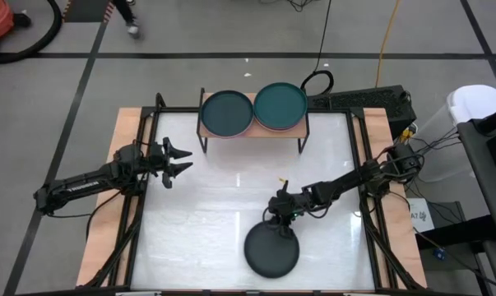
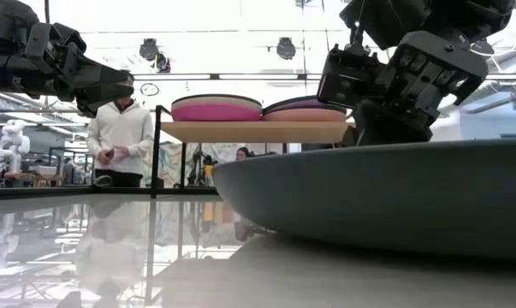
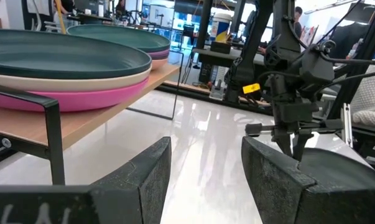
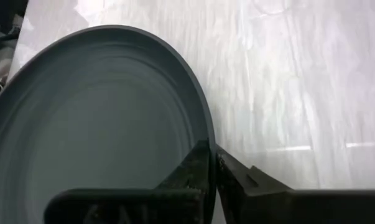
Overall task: Place and stack plates onto a shelf
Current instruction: Stack the black plate on top of the dark blue plate on the shelf
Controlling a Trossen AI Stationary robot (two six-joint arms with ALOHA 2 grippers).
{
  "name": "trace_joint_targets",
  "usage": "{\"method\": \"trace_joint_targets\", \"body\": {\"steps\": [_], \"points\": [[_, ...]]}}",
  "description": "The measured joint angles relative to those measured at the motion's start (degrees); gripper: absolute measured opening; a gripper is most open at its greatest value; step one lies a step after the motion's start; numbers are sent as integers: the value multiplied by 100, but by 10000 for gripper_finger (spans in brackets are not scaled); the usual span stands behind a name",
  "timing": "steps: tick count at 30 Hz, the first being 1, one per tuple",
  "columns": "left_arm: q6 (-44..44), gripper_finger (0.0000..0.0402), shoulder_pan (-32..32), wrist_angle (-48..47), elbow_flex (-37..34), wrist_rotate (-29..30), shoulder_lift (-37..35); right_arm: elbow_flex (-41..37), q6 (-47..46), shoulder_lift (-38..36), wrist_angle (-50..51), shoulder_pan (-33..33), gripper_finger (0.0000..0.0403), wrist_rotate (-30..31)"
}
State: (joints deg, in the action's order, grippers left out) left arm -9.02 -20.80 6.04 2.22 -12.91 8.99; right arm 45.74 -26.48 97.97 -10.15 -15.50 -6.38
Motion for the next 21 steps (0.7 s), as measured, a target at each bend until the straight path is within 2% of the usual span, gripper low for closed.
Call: {"method": "trace_joint_targets", "body": {"steps": [11,18,21], "points": [[0,200,0,1,0,1,0,0,232,-119,-1035,341,1,-97],[0,200,0,5,0,7,-1,0,521,-584,-2497,950,1,-87],[2,200,0,4,0,9,-2,0,617,-870,-2805,1301,1,103]]}}
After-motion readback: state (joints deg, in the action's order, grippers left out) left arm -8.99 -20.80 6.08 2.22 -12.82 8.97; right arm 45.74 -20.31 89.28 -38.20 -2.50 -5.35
